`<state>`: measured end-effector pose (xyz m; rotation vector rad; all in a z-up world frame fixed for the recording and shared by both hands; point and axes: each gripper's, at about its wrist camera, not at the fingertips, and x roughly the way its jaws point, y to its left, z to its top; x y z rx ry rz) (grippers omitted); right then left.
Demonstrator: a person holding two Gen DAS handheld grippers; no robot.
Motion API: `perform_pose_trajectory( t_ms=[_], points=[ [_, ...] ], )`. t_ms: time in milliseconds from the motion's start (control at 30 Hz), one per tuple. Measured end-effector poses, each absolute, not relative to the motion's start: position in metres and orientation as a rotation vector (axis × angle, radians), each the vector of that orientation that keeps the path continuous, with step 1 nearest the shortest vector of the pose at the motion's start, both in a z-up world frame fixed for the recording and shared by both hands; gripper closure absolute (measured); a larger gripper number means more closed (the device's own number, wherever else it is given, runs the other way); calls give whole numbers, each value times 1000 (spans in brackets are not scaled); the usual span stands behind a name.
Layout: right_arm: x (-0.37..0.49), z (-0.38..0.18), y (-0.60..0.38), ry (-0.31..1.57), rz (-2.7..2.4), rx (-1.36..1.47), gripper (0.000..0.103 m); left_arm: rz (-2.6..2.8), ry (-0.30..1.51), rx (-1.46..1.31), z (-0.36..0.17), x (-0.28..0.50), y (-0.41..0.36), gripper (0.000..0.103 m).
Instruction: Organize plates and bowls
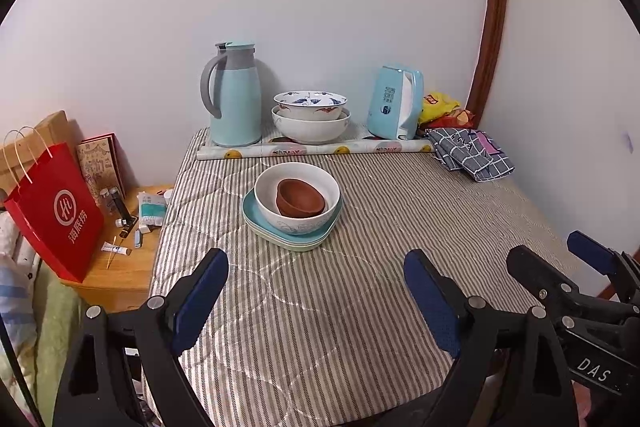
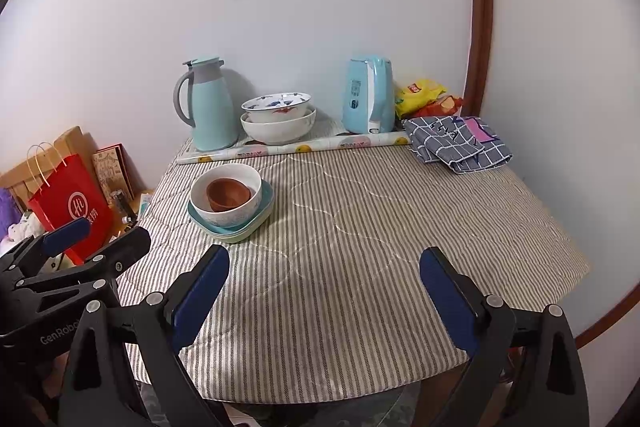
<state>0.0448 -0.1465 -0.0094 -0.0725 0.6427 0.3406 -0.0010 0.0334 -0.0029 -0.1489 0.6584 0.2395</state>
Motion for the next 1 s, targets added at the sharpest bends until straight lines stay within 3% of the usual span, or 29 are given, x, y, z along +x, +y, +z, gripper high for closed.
perform_pose_trajectory(
  t_ms=[1000],
  points=[
    [41, -7, -144, 634, 348, -75, 7, 237, 647, -159, -1, -6, 36, 14]
  ],
)
